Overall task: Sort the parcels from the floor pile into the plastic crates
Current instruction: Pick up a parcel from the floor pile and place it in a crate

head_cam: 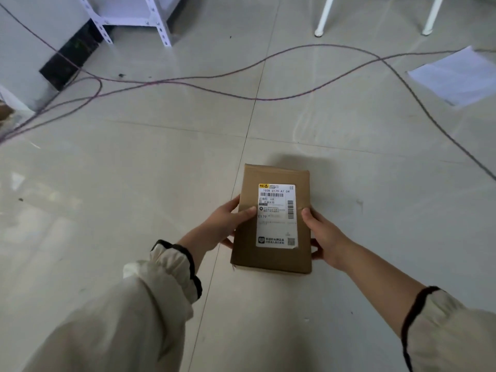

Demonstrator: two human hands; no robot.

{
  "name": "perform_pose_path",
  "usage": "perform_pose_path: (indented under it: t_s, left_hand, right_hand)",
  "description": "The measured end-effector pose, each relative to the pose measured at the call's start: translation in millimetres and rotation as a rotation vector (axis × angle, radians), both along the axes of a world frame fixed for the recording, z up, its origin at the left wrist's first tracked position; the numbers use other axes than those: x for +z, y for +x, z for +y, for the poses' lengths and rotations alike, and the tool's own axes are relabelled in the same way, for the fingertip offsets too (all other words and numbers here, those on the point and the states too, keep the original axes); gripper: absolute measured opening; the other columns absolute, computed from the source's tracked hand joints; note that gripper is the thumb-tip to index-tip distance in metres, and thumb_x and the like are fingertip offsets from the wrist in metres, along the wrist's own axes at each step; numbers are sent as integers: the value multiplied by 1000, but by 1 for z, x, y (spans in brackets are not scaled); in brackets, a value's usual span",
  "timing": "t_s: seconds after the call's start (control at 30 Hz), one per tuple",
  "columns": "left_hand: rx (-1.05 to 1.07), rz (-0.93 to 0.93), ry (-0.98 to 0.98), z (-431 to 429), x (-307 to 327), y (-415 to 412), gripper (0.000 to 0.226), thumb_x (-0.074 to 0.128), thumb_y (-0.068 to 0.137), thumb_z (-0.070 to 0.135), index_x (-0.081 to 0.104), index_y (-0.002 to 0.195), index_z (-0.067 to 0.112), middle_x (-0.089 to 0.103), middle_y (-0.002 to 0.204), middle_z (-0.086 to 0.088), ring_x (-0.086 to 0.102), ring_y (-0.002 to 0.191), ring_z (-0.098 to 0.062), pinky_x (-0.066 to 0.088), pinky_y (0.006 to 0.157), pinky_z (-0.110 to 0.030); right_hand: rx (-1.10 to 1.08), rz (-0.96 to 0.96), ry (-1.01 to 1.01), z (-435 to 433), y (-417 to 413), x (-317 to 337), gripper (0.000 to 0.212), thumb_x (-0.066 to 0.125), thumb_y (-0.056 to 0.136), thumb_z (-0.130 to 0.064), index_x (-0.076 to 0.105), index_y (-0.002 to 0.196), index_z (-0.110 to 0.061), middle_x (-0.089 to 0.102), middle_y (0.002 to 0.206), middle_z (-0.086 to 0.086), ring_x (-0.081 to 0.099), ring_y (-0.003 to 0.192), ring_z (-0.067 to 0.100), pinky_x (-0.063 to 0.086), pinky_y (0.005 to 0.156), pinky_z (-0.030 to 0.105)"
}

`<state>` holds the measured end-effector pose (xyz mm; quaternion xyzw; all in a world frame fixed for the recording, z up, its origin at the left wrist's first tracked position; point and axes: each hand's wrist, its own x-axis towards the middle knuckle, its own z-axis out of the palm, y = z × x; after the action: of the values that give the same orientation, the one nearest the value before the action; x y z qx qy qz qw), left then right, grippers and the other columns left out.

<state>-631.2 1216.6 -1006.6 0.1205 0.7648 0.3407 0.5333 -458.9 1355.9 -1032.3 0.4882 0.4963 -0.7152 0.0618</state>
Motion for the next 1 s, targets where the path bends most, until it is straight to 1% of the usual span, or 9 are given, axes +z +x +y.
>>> perform_pose_path:
  t_s: [0.13,0.27,0.37,0.43,0.53,0.63,0.7,0.83,1.0]
  left_hand:
    - [23,-1,15,-2,-2,1,64,58,90,44,30,147,36,63,114,-3,65,90,-23,56,57,-34]
    - [69,-7,33,-3,3,3,67,62,89,40,30,148,34,64,102,2,65,83,-19,56,56,-32]
    - [108,-13,61,-5,18,2,66,63,88,39,32,147,35,65,101,2,65,85,-19,56,59,-33]
    - [121,-23,73,-4,39,-1,63,63,88,38,35,145,36,66,102,2,66,84,-18,55,55,-31]
    - [108,-25,65,-7,85,-2,59,63,88,38,39,142,37,67,103,4,66,83,-16,54,53,-28]
    - [89,-4,56,-2,154,0,59,63,88,40,40,142,38,67,101,7,66,82,-15,54,52,-26]
    - [81,15,59,5,210,1,57,63,88,39,41,141,39,67,98,9,67,79,-14,54,51,-25]
    - [22,52,91,20,344,9,57,63,88,39,41,141,39,67,95,10,67,76,-12,53,49,-23]
    - [-40,79,144,31,544,25,56,61,90,38,38,141,41,65,93,13,64,78,-9,52,51,-25]
  right_hand:
    - [5,-10,21,-2,0,-2,36,34,97,-53,41,132,-48,63,113,-6,58,106,26,48,86,50]
    - [32,-44,39,-2,-2,2,38,29,98,-52,40,134,-48,65,109,-4,61,96,21,49,76,39]
    - [55,-49,75,0,-6,18,41,27,98,-53,36,138,-47,66,113,-5,62,97,20,50,73,37]
    - [66,-49,90,3,-9,37,45,27,97,-55,32,141,-47,65,118,-5,63,99,20,52,75,38]
    - [74,-46,92,2,-8,80,47,29,96,-58,26,142,-50,59,129,-8,60,110,20,50,88,48]
    - [75,-19,96,5,0,147,46,30,93,-61,26,139,-55,58,130,-13,59,113,19,48,93,53]
    - [69,1,91,8,7,205,48,32,91,-65,25,138,-58,55,133,-17,56,118,17,46,95,56]
    - [19,19,107,16,22,343,50,33,93,-61,22,141,-55,53,134,-17,55,120,17,45,96,55]
    - [-35,26,170,15,41,544,51,34,93,-60,22,142,-53,52,136,-16,53,121,16,48,94,52]
